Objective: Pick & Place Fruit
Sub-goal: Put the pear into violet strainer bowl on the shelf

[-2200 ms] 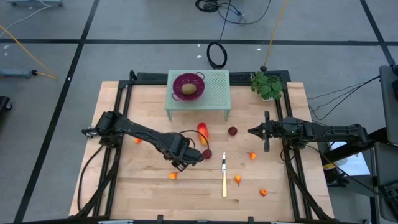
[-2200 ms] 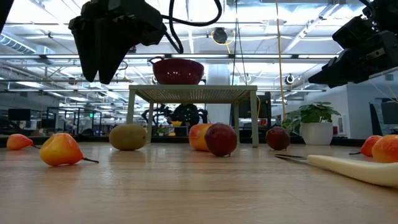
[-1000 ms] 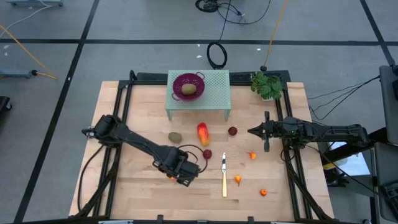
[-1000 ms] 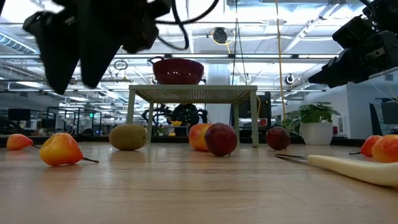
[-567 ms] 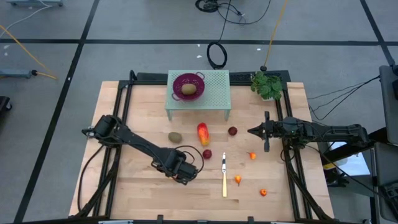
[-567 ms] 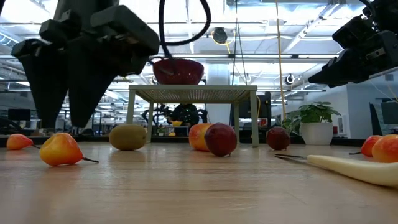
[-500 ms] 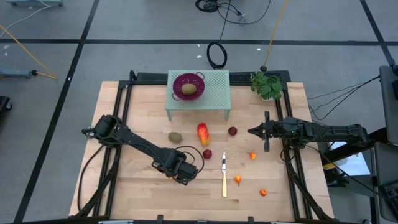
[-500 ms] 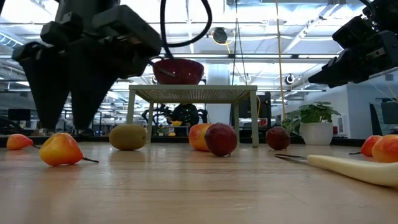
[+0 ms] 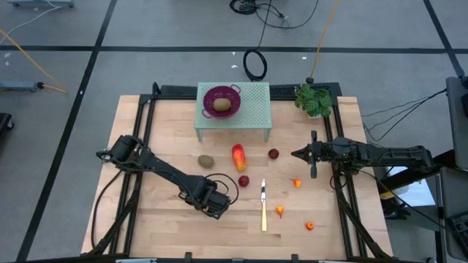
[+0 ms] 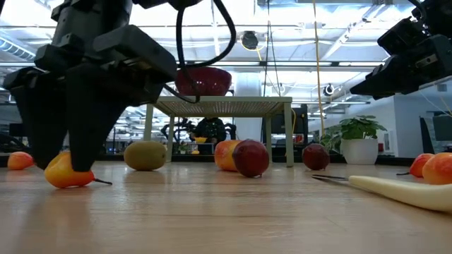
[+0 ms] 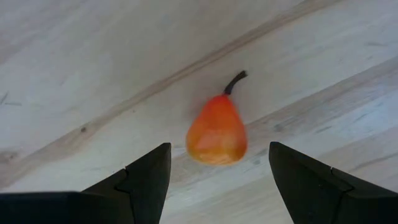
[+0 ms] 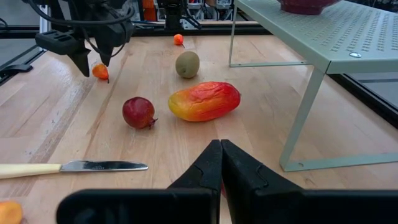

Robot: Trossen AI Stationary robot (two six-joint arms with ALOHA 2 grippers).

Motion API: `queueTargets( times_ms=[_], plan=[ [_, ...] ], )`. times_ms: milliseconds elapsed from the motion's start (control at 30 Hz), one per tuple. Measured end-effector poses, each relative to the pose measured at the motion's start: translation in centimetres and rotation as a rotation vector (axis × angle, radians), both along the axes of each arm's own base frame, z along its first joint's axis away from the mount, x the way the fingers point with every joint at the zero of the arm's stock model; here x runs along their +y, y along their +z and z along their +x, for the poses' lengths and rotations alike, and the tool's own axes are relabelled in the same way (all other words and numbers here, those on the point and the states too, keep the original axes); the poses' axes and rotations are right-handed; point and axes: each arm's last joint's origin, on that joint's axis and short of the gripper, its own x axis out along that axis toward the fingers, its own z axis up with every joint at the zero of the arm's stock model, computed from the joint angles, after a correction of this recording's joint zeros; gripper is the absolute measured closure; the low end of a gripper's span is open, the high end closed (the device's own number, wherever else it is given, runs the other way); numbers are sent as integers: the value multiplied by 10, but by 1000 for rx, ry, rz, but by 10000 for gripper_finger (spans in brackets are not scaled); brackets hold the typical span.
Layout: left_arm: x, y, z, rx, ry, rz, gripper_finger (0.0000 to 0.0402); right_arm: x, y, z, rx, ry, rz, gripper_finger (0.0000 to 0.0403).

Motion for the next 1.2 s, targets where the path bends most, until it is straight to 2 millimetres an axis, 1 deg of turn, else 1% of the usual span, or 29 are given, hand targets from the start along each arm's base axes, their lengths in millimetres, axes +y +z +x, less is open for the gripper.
queueTargets(
  times_ms=[1033, 1100, 1200],
  plan=[
    [1, 0, 0, -17, -12, 38, 131, 0, 0, 0, 0, 0, 0, 399],
    [1, 0, 1, -18, -12, 38, 138, 0, 0, 0, 0, 0, 0, 399],
    [1, 0, 0, -17, -12, 38, 162, 0, 0, 0, 0, 0, 0, 399]
  ],
)
